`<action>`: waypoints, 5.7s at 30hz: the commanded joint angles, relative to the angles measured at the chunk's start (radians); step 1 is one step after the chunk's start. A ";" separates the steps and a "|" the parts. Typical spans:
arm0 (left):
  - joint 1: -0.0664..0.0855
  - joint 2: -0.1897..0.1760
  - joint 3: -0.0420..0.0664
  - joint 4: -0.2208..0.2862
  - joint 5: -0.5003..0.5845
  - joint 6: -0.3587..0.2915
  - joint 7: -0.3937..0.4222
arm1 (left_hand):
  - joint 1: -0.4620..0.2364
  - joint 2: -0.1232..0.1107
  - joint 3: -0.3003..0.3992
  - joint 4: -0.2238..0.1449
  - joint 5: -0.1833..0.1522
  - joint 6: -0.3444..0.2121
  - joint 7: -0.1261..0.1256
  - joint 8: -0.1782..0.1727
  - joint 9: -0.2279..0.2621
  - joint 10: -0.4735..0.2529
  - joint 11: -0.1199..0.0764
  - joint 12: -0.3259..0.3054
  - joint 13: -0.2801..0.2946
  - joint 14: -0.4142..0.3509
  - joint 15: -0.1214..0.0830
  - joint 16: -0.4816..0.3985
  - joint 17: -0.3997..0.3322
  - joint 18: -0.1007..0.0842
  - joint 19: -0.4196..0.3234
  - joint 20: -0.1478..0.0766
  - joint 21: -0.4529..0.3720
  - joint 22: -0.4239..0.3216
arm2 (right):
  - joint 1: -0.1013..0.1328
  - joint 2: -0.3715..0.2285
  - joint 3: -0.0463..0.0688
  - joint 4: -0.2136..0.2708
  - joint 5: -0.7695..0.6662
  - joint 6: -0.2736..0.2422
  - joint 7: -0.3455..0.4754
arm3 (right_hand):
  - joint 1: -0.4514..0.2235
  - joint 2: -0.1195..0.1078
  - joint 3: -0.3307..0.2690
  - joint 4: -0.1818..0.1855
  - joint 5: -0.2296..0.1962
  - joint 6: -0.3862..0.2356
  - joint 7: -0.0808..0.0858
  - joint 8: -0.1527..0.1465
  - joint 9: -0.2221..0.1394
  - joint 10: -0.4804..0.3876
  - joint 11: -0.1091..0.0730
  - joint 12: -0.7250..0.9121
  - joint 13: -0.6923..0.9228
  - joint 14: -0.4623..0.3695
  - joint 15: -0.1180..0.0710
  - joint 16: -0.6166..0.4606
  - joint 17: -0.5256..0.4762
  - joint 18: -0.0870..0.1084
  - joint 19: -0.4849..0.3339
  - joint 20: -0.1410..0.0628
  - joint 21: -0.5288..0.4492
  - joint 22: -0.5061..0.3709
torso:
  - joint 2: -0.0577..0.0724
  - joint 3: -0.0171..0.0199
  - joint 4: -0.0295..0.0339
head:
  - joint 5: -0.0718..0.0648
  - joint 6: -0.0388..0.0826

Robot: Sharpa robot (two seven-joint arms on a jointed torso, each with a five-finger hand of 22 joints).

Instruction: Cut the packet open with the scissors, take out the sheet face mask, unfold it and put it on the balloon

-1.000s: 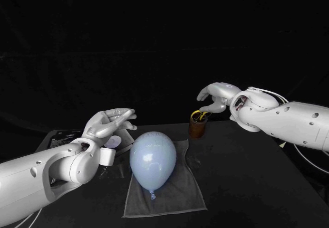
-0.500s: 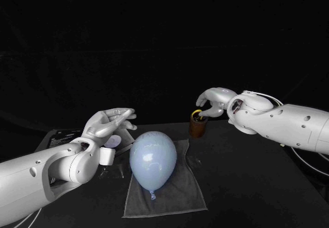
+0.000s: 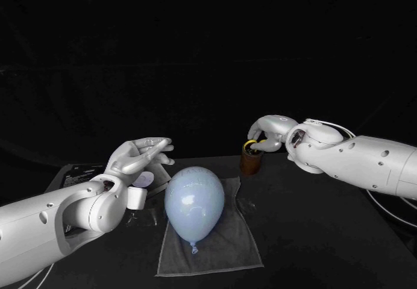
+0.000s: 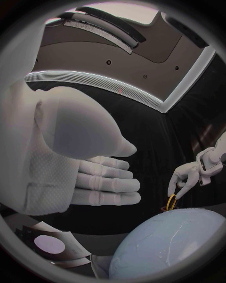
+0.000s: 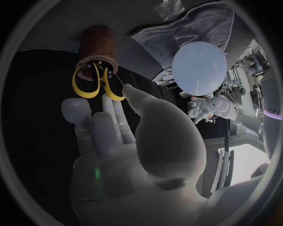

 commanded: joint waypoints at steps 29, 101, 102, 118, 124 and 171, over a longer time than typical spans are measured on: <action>0.002 0.004 0.001 -0.006 0.006 0.005 -0.013 | -0.018 0.008 -0.005 0.001 0.003 -0.003 0.012 -0.003 0.001 -0.006 0.010 -0.008 0.000 -0.011 0.005 0.009 0.002 0.016 -0.015 0.005 0.011 0.007 | -0.012 0.052 0.001 -0.068 0.001 -0.038 0.000 | 0.014 0.023 0.140 0.011 -0.010 0.058 -0.014 0.018 0.022 0.085 -0.015 -0.025 -0.005 0.026 -0.020 0.028 0.019 -0.008 0.027 -0.011 0.041 0.069 | 0.002 0.0005 -0.0015 | 0.003 -0.004; 0.092 0.245 0.013 -0.382 -0.250 0.201 -0.078 | 0.003 0.005 -0.128 -0.007 0.002 -0.136 0.031 -0.089 -0.017 -0.201 0.088 -0.089 -0.012 -0.280 0.118 -0.499 -0.234 -0.024 -0.283 0.109 -0.322 -0.203 | 0.115 0.153 0.012 0.038 0.266 -0.324 -0.064 | -0.004 0.040 0.200 0.030 -0.010 0.076 -0.050 0.155 0.128 0.229 -0.056 -0.026 0.008 0.035 -0.056 0.058 0.057 -0.028 0.080 -0.036 0.113 0.193 | 0.005 0.0002 -0.0005 | 0.000 0.047; 0.095 0.260 0.014 -0.401 -0.256 0.204 -0.082 | 0.001 0.004 -0.139 -0.006 0.002 -0.183 0.034 -0.109 -0.027 -0.232 0.098 -0.088 -0.012 -0.298 0.127 -0.521 -0.247 -0.033 -0.316 0.110 -0.351 -0.219 | 0.112 0.161 0.012 0.030 0.268 -0.325 -0.064 | -0.004 0.041 0.201 0.030 -0.010 0.076 -0.050 0.155 0.129 0.229 -0.056 -0.026 0.008 0.035 -0.056 0.058 0.056 -0.028 0.079 -0.036 0.113 0.192 | 0.005 0.0002 -0.0004 | 0.001 0.046; 0.112 0.475 0.013 -0.665 -0.374 0.291 -0.178 | -0.021 -0.043 -0.178 0.004 0.002 -0.393 0.080 -0.182 -0.070 -0.510 0.121 -0.088 -0.017 -0.537 0.161 -0.668 -0.359 -0.091 -0.548 0.110 -0.501 -0.281 | 0.075 0.260 0.012 -0.050 0.299 -0.331 -0.038 | -0.004 0.043 0.202 0.030 -0.009 0.074 -0.050 0.156 0.130 0.231 -0.056 -0.026 0.008 0.035 -0.056 0.058 0.055 -0.027 0.077 -0.037 0.111 0.189 | 0.006 0.0015 -0.0026 | 0.019 0.042; 0.113 0.530 0.011 -0.731 -0.409 0.342 -0.205 | -0.022 -0.037 -0.174 0.003 0.002 -0.362 0.079 -0.168 -0.059 -0.456 0.120 -0.076 -0.013 -0.492 0.158 -0.659 -0.351 -0.093 -0.553 0.110 -0.509 -0.281 | 0.073 0.270 0.012 -0.057 0.299 -0.334 -0.033 | -0.005 0.043 0.202 0.030 -0.009 0.074 -0.050 0.156 0.130 0.231 -0.056 -0.027 0.008 0.035 -0.056 0.057 0.053 -0.027 0.078 -0.037 0.112 0.190 | 0.007 0.0006 -0.0038 | 0.021 0.042; 0.113 0.557 0.009 -0.763 -0.372 0.388 -0.229 | 0.130 0.185 -0.101 -0.002 0.003 0.030 -0.017 -0.018 0.029 -0.021 0.010 -0.039 -0.007 -0.036 0.049 -0.557 -0.282 -0.009 -0.168 0.108 -0.424 -0.253 | 0.073 0.269 0.012 -0.054 0.312 -0.337 -0.026 | -0.009 0.045 0.203 0.033 -0.009 0.068 -0.049 0.159 0.134 0.230 -0.054 -0.030 0.008 0.034 -0.055 0.057 0.051 -0.028 0.079 -0.037 0.113 0.192 | 0.010 0.0000 -0.0045 | 0.013 0.029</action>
